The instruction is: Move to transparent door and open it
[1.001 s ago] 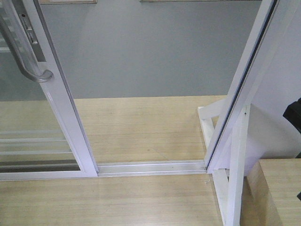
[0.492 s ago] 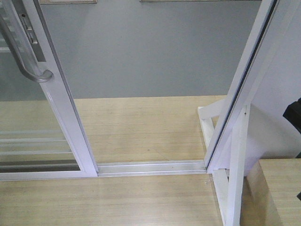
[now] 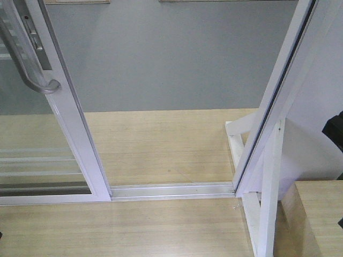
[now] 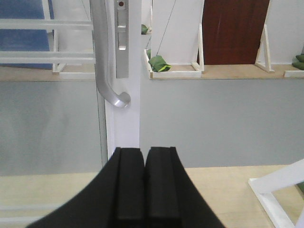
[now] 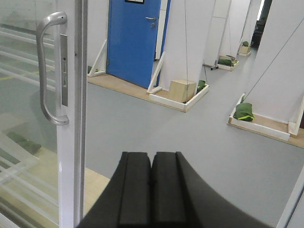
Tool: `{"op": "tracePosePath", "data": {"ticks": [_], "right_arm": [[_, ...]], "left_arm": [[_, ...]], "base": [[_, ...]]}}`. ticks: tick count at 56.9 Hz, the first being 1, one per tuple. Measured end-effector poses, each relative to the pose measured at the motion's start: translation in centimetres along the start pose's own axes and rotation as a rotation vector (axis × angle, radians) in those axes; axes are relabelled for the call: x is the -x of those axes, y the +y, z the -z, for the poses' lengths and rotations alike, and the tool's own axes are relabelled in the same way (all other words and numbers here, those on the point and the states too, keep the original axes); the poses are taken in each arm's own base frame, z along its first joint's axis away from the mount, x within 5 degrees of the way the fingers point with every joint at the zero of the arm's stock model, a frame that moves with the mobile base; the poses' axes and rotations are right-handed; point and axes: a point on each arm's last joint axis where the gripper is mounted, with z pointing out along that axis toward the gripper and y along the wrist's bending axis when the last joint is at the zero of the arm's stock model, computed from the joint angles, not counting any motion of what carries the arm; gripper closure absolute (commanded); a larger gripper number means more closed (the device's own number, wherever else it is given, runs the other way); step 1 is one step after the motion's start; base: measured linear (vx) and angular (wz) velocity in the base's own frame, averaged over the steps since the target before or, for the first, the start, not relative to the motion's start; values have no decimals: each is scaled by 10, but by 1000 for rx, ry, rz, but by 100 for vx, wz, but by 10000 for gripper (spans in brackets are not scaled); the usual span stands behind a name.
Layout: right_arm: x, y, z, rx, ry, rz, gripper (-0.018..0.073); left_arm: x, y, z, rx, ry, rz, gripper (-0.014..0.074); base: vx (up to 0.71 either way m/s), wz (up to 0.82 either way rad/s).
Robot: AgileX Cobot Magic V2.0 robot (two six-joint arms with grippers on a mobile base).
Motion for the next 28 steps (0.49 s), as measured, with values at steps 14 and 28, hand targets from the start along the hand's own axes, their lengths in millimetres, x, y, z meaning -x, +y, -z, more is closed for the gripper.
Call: {"op": "tracePosePath", "data": {"ticks": [14,28], "right_arm": [[0,0,0,0,0,0,564],[0,0,0,0,0,0,564]], "left_arm": [[-2,0,0,-4,22,1,595],[-2,0,0,-4,22,1,594]], "base": [[0,0],[0,0]]}}
